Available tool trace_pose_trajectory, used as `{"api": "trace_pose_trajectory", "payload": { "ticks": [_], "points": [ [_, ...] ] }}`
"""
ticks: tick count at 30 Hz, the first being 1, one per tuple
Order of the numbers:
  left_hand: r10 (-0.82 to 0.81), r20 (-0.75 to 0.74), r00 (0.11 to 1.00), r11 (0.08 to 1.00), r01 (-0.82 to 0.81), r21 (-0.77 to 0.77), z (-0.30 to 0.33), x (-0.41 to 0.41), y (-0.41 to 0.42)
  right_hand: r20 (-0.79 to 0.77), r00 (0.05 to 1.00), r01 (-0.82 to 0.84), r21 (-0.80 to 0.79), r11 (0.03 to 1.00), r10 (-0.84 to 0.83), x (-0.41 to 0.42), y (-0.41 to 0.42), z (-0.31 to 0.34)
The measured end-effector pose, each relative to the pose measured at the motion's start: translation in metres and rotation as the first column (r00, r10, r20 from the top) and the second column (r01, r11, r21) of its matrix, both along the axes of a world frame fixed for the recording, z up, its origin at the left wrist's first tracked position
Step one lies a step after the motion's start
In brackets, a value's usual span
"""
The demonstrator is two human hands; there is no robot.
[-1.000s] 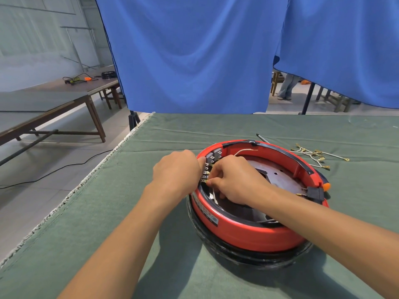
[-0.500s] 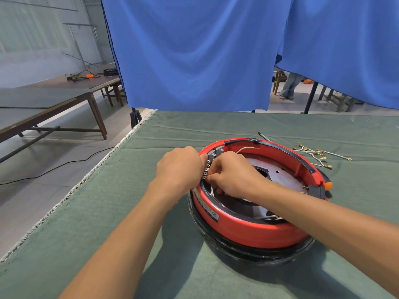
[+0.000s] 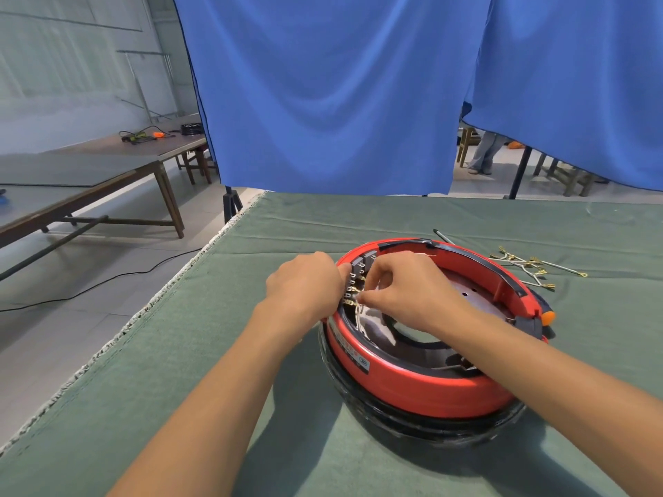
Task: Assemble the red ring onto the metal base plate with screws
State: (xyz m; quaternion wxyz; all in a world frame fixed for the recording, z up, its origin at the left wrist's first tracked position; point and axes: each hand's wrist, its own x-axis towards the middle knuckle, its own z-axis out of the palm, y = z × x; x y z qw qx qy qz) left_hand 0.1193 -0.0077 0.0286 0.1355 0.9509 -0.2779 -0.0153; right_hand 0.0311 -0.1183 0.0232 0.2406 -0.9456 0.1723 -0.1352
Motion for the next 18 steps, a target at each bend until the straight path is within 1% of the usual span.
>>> {"api": "trace_pose_trajectory", "payload": {
  "ticks": [2,4,7,9,10,14,18],
  "points": [
    [-0.001,0.001,1.000,1.000,0.001,0.003,-0.0001,0.0001,-0.0005,-0.069,0.998,-0.002,0.002,1.000,0.002,-0.0015,-0.0003,-0.0017],
    [-0.001,0.022,1.000,1.000,0.001,0.012,0.0004,-0.0007,-0.0006,-0.146,0.989,-0.038,0.000,0.999,0.037,-0.0011,0.0027,-0.0048],
    [0.005,0.085,0.996,0.999,-0.008,0.038,0.0001,-0.0022,-0.0021,-0.178,0.982,-0.068,0.011,0.998,0.069,-0.0013,0.0056,-0.0042],
    [0.011,0.132,0.991,0.997,-0.020,0.071,-0.0007,-0.0013,-0.0024,-0.198,0.976,-0.079,0.080,0.994,0.094,-0.0029,0.0068,-0.0026],
    [0.013,0.130,0.991,0.996,-0.024,0.084,-0.0012,-0.0004,-0.0019,-0.209,0.972,-0.081,0.121,0.989,0.105,-0.0039,0.0075,-0.0016],
    [-0.021,0.042,0.999,0.997,0.018,0.070,-0.0031,0.0029,0.0016,-0.213,0.971,-0.038,0.322,0.946,0.111,-0.0024,0.0080,0.0010],
    [-0.060,0.054,0.997,0.996,0.056,0.065,-0.0012,0.0043,0.0036,-0.169,0.982,0.006,0.460,0.888,0.080,0.0022,0.0075,-0.0011]
  ]
}}
